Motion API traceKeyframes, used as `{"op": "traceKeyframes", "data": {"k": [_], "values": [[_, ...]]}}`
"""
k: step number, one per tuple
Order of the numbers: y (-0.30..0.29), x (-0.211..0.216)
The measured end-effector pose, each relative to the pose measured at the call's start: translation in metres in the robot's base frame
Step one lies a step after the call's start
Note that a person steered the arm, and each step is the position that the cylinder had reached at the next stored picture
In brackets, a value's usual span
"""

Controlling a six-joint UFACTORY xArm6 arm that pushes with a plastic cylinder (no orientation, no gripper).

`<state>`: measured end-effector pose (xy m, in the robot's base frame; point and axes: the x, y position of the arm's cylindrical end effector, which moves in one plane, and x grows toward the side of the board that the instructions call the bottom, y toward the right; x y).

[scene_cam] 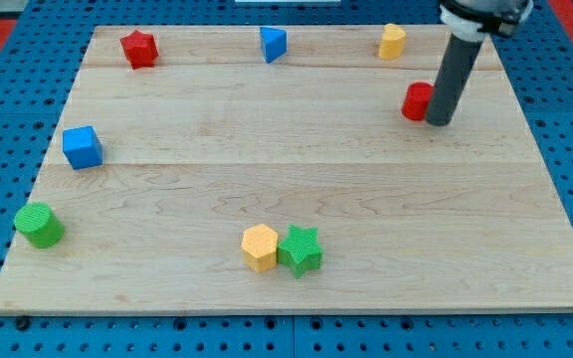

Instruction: Push the red circle above yellow hexagon

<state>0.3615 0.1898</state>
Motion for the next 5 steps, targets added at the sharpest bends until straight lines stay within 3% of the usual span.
{"op": "traceKeyframes", "data": {"k": [4,5], "values": [[0.084,-0.032],[0.062,-0.058]]}}
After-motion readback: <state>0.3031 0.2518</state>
